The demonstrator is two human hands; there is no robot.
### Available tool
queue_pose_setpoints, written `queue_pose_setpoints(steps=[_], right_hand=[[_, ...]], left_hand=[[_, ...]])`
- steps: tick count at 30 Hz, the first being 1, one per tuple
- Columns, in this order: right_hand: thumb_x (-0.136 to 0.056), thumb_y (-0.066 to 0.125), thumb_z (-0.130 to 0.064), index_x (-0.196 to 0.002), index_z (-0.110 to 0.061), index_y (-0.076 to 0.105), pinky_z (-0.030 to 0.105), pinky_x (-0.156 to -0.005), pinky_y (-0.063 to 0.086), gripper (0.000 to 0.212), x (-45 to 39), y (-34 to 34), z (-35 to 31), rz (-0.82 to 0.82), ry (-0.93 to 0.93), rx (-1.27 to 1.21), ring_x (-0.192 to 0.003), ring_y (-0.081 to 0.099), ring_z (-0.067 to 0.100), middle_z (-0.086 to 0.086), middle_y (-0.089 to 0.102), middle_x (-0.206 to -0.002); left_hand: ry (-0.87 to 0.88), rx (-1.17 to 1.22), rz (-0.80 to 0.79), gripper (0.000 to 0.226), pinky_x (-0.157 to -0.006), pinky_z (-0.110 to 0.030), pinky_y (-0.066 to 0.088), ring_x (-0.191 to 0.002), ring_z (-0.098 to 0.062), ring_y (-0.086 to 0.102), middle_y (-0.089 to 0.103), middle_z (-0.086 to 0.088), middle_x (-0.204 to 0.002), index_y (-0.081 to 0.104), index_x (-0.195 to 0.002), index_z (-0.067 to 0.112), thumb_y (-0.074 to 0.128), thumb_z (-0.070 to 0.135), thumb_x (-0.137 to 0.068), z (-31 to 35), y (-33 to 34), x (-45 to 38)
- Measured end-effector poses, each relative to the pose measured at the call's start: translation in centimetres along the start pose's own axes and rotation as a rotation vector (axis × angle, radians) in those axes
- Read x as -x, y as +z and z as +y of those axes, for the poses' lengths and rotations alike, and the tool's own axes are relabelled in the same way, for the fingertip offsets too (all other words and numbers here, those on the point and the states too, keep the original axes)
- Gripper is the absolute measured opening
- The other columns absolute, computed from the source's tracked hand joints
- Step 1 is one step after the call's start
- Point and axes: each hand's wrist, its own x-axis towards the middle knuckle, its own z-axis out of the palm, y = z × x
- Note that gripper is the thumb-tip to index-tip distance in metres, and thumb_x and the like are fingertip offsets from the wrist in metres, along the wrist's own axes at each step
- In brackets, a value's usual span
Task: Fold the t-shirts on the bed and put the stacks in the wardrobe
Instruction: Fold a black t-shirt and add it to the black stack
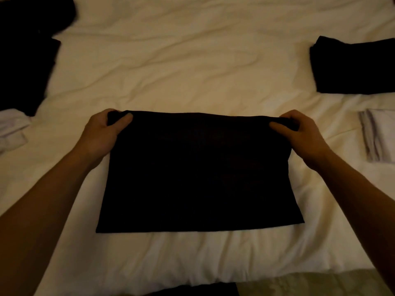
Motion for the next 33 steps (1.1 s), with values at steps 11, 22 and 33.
queue_pose_setpoints(steps=[11,22,33], right_hand=[[-0.092,0.066,-0.011,-0.104,-0.037,0.065,0.029,-0.094,0.049,0.029,15.7,-1.5,6.2,-0.115,-0.132,0.142,-0.105,0.062,0.016,-0.010,0.063,-0.109],[-0.084,0.063,-0.049,-0.145,-0.013,0.037,0.045,-0.098,0.050,0.075,16.5,-0.5,8.7,0.075,0.276,0.043,-0.113,0.055,0.023,0.007,0.049,-0.132],[-0.105,0.039,-0.030,-0.107,-0.005,0.060,0.034,-0.076,0.046,0.033,11.1,3.3,8.4,0.183,0.322,-0.024,-0.094,0.063,0.027,0.009,0.064,-0.098]], left_hand=[[0.416,-0.558,-0.143,0.032,-0.100,-0.031,0.039,-0.118,-0.023,0.051,0.056,-0.001,-0.125,0.065,-0.097,0.021,0.056,0.050,-0.088,-7.2,-4.2,15.9],[-0.273,-0.132,0.227,0.071,-0.100,-0.049,0.048,-0.117,-0.029,0.057,0.055,-0.009,-0.135,0.047,-0.139,0.017,0.071,0.054,-0.083,-8.8,-0.2,16.6],[-0.389,0.185,0.301,0.020,-0.075,-0.033,0.051,-0.085,-0.020,0.066,0.069,-0.004,-0.098,0.066,-0.106,0.017,0.058,0.033,-0.099,-6.3,1.7,11.1]])
